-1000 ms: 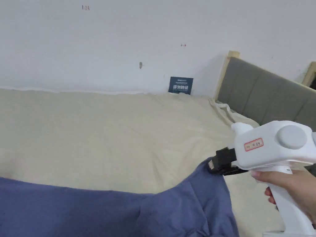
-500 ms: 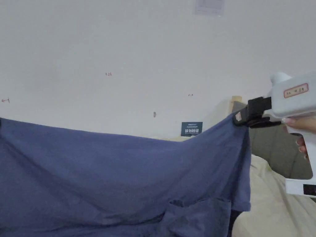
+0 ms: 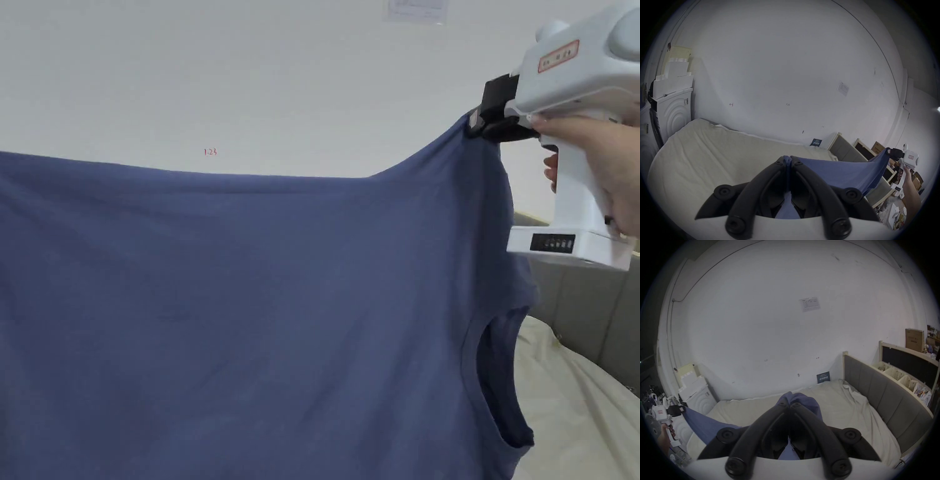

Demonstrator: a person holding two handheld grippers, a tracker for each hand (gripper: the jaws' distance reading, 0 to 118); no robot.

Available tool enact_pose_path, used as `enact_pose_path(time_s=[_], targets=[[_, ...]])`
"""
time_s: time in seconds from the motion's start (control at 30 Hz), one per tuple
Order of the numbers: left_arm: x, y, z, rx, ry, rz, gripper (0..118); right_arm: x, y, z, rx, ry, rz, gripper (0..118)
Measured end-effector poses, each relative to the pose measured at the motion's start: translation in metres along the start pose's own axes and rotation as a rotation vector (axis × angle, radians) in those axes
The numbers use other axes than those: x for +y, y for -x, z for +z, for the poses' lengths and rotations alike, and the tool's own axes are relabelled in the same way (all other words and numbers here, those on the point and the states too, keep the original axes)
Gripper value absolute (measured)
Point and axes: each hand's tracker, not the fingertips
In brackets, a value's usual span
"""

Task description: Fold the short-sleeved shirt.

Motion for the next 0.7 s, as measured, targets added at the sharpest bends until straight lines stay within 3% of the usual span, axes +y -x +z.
enact_pose_path(time_s=[0.13, 0.27, 0.37, 0.43, 0.5, 0.7], targets=[[0.018, 0.000, -0.036, -0.016, -0.041, 0.025, 6, 0.027, 0.009, -0.035, -0.019, -0.065, 0.009, 0], [0.046, -0.010, -0.078, 0.040, -0.047, 0.010, 6, 0.057, 0.018, -0.070, -0.038, -0.147, -0.055, 0], [0.068, -0.022, -0.105, 0.033, -0.091, -0.052, 6, 0.081, 0.030, -0.095, -0.113, -0.193, -0.002, 0], [0.080, -0.024, -0.118, 0.020, -0.122, -0.013, 6, 0.095, 0.035, -0.107, -0.136, -0.225, 0.030, 0], [0.095, -0.027, -0.132, 0.025, -0.135, 0.066, 6, 0.107, 0.045, -0.110, -0.121, -0.233, 0.044, 0], [0.121, -0.037, -0.150, -0.001, -0.199, 0.050, 6, 0.112, 0.058, -0.111, -0.128, -0.359, 0.129, 0]])
